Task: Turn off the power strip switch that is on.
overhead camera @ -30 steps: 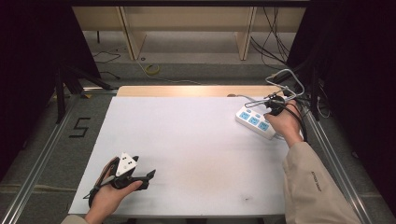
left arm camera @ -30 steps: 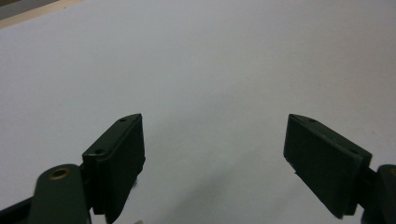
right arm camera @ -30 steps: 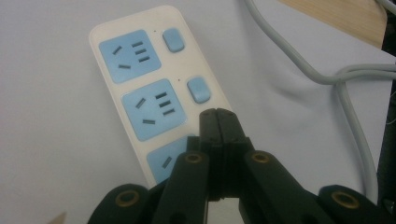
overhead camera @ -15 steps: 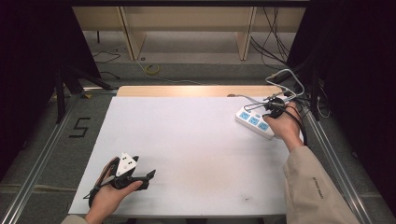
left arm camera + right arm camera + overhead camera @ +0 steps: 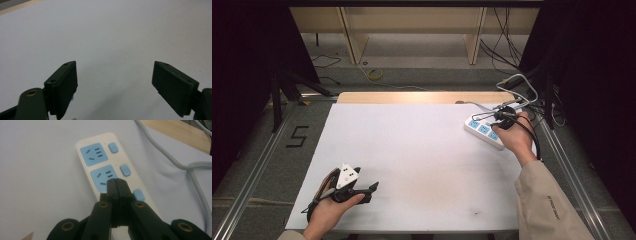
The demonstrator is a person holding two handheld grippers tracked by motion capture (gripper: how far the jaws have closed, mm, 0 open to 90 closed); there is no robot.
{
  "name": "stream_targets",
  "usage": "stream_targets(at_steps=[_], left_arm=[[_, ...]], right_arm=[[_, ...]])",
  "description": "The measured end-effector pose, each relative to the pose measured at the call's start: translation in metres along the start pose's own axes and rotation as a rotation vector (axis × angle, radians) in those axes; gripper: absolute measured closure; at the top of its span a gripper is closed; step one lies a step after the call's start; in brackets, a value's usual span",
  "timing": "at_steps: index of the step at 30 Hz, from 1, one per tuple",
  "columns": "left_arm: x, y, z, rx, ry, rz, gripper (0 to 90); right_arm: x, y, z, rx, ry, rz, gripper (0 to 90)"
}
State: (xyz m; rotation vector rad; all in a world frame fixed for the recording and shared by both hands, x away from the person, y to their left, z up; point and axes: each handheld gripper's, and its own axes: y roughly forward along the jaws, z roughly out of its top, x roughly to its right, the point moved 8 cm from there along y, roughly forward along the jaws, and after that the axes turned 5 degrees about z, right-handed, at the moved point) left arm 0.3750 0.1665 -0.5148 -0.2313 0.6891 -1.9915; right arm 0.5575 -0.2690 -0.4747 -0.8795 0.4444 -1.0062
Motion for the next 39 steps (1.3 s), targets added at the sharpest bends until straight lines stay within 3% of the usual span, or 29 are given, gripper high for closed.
stream_targets(at_steps=[13,39], left_arm=[[0.000,0.001,0.000,-0.001,-0.002,-0.001,20.5],[0.000,0.001,0.000,-0.004,-0.006,0.000,20.5]], right_arm=[[-0.016,-0.010,-0.008,0.045,0.007,0.048,89.7],[-0.064,-0.025,-0.029,0.120,-0.049,0.168,81.1]])
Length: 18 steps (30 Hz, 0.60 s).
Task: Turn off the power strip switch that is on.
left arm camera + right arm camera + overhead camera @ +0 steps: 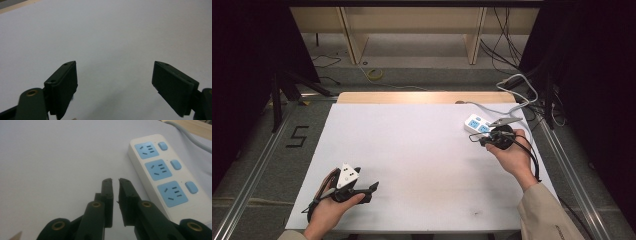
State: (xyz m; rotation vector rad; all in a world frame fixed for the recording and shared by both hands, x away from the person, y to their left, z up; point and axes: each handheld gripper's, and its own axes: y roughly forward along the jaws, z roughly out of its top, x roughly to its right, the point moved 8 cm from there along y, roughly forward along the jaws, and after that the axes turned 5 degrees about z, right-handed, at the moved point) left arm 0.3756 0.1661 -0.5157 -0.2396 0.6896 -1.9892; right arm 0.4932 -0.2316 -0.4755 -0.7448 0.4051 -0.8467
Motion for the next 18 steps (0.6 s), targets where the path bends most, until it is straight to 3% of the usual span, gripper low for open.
stream_targets(at_steps=[4,13,18], left_arm=[[0.000,0.000,0.000,0.000,0.000,0.000,20.5],[0.000,0.000,0.000,-0.002,0.001,0.000,20.5],[0.000,0.001,0.000,-0.003,0.001,0.001,20.5]], right_arm=[[-0.006,-0.002,-0.004,0.007,-0.007,0.012,76.2],[-0.020,-0.005,-0.009,0.082,-0.010,0.067,61.2],[-0.034,-0.008,-0.014,0.119,-0.020,0.126,54.9]])
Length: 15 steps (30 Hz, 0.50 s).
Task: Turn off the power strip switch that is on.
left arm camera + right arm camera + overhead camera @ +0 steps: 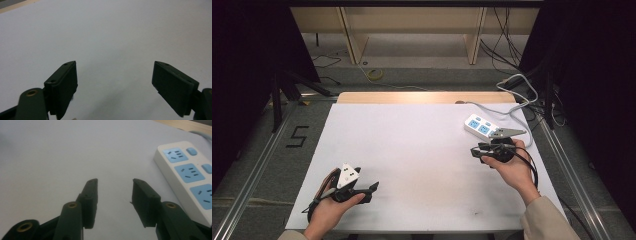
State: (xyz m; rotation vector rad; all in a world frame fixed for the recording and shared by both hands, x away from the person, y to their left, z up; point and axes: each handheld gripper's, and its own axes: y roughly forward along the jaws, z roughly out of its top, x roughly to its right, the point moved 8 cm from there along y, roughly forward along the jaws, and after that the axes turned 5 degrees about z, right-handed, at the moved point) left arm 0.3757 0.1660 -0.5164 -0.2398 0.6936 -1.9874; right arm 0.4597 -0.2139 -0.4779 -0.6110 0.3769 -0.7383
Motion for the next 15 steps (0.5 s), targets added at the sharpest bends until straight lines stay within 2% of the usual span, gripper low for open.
stream_targets(at_steps=[4,10,15], left_arm=[[0.000,0.000,0.000,0.000,0.000,0.000,20.5],[0.000,0.000,0.000,-0.001,0.000,0.002,20.5],[0.000,0.000,0.000,-0.002,0.002,0.002,20.5]], right_arm=[[-0.013,-0.001,-0.008,0.030,-0.003,0.021,49.9],[-0.034,-0.004,-0.025,0.070,-0.042,0.060,45.9],[-0.039,-0.005,-0.038,0.118,-0.067,0.052,43.2]])
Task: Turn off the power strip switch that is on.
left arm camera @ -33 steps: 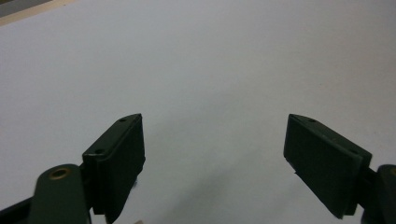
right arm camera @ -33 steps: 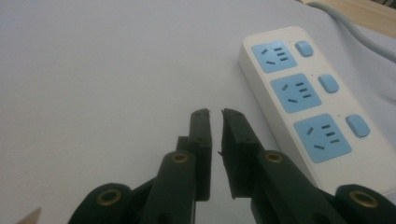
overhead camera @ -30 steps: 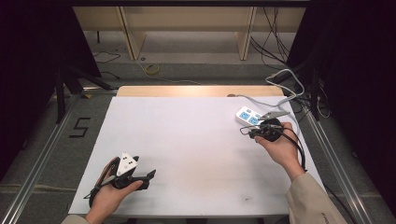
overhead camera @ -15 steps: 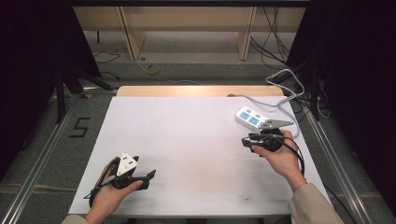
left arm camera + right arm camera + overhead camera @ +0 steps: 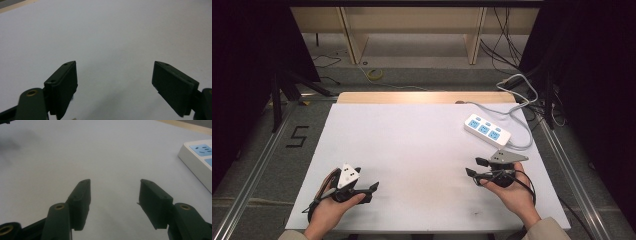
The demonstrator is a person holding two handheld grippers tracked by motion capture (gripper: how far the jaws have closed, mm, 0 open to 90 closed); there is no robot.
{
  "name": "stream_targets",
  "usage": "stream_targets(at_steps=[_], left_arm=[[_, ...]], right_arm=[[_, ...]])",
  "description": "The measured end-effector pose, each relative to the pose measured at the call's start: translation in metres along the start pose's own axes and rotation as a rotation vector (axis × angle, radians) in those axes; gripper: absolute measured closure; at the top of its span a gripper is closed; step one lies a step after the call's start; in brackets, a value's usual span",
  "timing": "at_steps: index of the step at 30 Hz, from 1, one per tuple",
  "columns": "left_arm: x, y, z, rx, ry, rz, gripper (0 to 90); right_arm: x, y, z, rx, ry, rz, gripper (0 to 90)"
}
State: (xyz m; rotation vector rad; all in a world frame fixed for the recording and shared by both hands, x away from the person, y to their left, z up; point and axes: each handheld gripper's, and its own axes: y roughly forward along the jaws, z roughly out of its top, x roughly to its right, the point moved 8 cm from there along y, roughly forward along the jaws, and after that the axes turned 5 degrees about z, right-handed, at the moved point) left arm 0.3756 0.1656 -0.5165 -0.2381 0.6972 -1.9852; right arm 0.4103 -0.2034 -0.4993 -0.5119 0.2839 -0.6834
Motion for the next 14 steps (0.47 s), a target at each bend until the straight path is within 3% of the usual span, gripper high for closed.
stream_targets(at_steps=[9,14], left_arm=[[-0.001,-0.001,0.000,0.003,0.003,-0.002,20.5],[0.000,0.000,0.000,0.002,0.009,-0.001,20.5]], right_arm=[[-0.001,-0.011,-0.013,0.068,0.017,-0.020,40.5],[-0.001,-0.009,-0.015,0.063,0.011,-0.025,38.9]])
